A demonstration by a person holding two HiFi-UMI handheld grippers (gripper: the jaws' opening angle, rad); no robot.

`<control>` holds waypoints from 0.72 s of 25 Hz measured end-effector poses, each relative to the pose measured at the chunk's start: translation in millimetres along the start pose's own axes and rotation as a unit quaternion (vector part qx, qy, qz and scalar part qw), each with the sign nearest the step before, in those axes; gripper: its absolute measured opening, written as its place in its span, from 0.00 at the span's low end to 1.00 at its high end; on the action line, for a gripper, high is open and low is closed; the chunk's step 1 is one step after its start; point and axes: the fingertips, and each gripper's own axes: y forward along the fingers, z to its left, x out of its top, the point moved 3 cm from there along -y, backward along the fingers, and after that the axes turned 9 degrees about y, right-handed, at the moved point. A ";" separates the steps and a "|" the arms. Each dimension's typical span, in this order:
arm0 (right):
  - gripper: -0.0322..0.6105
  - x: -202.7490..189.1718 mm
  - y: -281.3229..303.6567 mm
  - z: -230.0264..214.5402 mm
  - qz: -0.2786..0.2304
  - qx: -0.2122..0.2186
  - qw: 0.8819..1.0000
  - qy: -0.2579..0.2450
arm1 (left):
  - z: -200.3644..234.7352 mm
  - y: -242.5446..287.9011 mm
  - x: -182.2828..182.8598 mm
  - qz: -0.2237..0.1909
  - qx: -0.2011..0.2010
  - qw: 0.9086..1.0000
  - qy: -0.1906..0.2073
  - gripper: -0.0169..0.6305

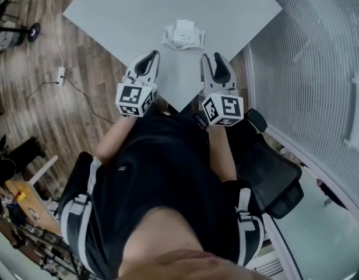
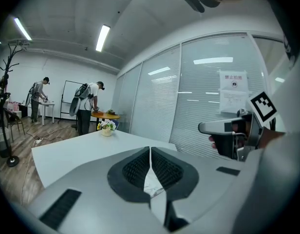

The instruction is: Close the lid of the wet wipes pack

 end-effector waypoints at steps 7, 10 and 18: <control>0.30 -12.2 173.0 -64.8 0.079 0.016 0.997 -0.008 | 78.7 141.6 -57.2 0.093 0.004 0.995 -0.042 0.07; 0.30 -41.3 247.4 -75.4 0.133 0.021 0.991 -0.010 | 117.7 195.4 -102.4 0.147 -0.017 0.987 -0.064 0.07; 0.33 -79.9 315.5 -106.9 0.243 0.014 0.970 -0.008 | 129.5 258.9 -170.1 0.245 -0.055 0.965 -0.077 0.07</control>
